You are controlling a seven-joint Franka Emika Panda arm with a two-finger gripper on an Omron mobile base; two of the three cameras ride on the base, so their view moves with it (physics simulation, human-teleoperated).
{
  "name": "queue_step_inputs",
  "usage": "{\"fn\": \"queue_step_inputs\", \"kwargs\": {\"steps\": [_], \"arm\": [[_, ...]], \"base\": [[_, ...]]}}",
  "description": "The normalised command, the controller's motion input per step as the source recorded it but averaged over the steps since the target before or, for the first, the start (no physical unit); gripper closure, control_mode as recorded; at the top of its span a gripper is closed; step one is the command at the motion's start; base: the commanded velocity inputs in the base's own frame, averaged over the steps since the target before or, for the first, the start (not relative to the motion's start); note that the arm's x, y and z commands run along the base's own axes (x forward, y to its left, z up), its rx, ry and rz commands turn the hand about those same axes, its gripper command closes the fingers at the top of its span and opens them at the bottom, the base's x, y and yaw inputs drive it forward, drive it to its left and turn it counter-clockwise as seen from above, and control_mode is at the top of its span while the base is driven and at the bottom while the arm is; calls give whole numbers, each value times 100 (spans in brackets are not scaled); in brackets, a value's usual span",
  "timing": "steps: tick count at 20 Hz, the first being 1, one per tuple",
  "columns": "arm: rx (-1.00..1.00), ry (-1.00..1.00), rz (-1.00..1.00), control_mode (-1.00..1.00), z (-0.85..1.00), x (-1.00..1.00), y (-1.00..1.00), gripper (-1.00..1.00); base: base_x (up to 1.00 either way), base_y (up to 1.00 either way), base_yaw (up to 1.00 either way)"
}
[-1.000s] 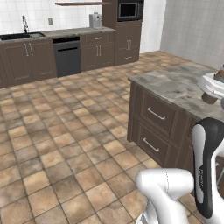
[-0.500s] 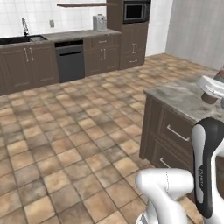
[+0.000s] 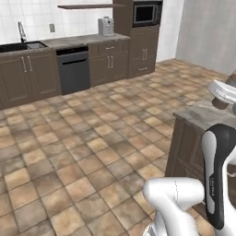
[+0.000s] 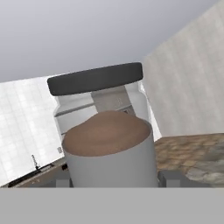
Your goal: Take the cinnamon bottle from the cabinet and place it on the dining table, next to the plate with the cupcake. Then take the chocolate from the dining counter and place it on the cupcake plate.
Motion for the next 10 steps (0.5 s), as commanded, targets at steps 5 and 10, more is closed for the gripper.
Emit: {"fn": "queue_step_inputs", "kwargs": {"steps": [5,10], "arm": [[0,0,0,100,0,0,0,100],[0,0,0,100,0,0,0,100]], "base": [[100,14,-41],[100,23,-57]]}}
